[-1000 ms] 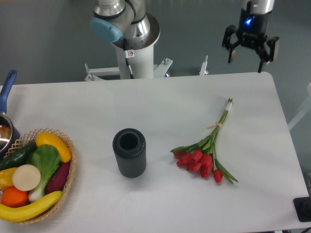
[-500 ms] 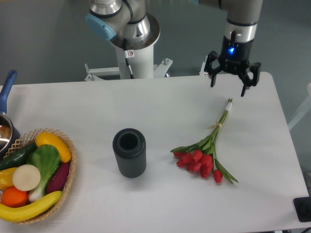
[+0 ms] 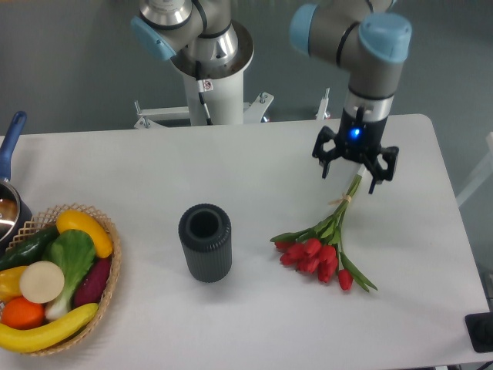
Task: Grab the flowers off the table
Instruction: 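Lower the gripper around the tulip stems just above the blooms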
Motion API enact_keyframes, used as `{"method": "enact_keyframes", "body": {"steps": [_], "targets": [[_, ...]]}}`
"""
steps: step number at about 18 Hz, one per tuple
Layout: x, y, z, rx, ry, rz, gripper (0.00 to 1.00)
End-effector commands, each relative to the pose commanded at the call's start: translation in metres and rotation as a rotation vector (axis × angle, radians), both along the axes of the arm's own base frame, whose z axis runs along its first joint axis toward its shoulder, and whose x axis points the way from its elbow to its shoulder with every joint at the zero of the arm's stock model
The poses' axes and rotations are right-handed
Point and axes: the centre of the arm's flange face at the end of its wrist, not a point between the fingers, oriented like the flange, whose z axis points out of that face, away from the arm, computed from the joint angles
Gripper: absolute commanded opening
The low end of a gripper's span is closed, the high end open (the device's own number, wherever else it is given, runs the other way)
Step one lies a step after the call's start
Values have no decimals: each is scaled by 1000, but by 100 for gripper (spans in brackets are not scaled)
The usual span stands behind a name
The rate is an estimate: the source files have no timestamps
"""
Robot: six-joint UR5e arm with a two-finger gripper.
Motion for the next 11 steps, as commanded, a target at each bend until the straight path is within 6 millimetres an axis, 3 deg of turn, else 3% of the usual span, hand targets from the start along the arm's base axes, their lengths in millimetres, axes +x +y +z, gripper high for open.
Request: {"method": "enact_keyframes", "body": {"steps": [11], "targets": [[10,27,-66,-103,-81,-55,100]]}}
